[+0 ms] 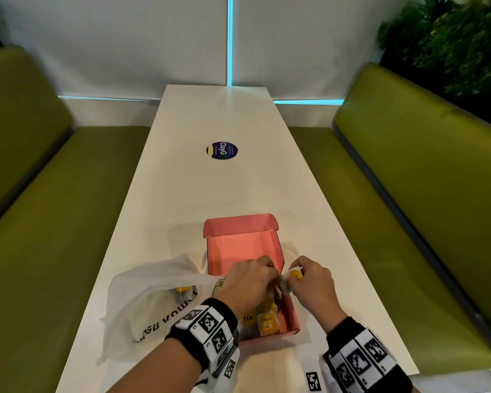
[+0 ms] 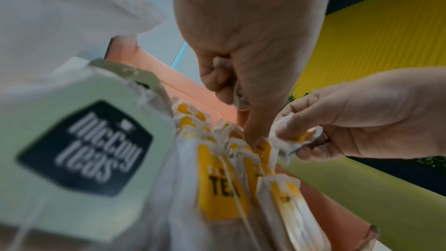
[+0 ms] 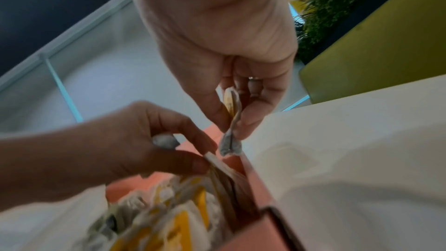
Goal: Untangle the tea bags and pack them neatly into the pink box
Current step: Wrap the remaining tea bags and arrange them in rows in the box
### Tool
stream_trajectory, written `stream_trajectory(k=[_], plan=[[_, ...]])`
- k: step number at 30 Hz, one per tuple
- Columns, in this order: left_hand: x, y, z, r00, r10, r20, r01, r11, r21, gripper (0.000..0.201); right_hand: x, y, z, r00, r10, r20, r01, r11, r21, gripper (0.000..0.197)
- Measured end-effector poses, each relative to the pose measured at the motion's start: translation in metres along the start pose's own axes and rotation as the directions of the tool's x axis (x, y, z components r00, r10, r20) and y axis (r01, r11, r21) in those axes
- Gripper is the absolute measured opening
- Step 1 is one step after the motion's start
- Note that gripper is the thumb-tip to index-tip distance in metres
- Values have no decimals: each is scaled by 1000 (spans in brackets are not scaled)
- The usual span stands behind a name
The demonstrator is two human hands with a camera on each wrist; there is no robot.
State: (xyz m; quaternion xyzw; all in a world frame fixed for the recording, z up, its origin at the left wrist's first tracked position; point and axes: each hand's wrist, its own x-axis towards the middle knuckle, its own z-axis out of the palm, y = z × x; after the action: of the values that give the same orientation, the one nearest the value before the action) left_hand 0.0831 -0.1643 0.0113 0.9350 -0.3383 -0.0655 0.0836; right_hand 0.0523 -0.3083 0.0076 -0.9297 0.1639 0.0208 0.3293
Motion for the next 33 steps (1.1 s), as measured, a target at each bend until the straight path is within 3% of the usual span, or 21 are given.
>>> stream_trajectory(k=[5, 13, 23, 33], plan=[[0, -3, 1, 1000, -3, -1, 3, 1000, 11, 26, 4, -6, 9, 1000, 13, 27, -10, 995, -95, 19], [0, -4, 1, 1000, -10, -20, 10, 1000, 7, 26, 2, -6, 13, 995, 72, 65, -62, 986, -156, 18], [1, -5, 4, 1000, -26, -17, 27, 998, 61, 29, 3, -7, 19, 990, -66, 126, 105, 939, -327, 24], [1, -4, 1, 999, -44, 12, 43, 994, 96, 30, 13, 2, 26, 980, -4, 197, 76, 930, -359, 24]])
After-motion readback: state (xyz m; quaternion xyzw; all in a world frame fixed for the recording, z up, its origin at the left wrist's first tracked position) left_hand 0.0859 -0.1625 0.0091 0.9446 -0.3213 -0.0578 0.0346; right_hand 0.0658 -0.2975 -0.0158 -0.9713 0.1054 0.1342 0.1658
